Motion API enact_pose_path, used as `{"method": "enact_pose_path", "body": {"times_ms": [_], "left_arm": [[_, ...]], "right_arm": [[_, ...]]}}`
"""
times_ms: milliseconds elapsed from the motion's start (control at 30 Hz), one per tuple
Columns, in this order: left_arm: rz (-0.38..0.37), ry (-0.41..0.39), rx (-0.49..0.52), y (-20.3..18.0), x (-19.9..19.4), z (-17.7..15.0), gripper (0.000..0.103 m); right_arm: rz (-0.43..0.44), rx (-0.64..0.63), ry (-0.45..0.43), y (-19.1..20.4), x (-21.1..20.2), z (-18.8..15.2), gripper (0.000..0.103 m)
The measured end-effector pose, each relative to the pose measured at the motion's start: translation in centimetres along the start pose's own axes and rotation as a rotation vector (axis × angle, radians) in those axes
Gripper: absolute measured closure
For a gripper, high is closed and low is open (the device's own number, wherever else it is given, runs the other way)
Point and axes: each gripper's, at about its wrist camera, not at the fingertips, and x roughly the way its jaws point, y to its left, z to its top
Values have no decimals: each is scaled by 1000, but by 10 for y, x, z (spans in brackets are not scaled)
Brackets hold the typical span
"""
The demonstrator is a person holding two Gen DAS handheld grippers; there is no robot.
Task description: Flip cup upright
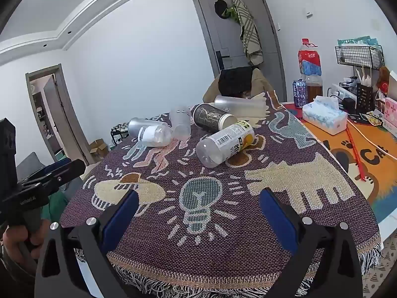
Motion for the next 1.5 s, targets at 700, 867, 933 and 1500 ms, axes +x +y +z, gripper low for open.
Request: {"method": "enact_pose_path", "body": {"times_ms": [700, 867, 933, 1500], "left_arm": [[1, 1, -6, 3, 0, 0, 5], [0, -4, -14, 6, 0, 0, 5], [0, -3, -15, 6, 0, 0, 5], [-12, 1, -9, 4, 0, -3, 5]], "right_arm": [[-6, -8, 3, 1, 0, -1, 7], [-12, -15, 4, 5, 0, -1, 7], [-13, -14, 4, 5, 0, -1, 7], [-20, -8, -6, 1, -3, -1, 7]]}}
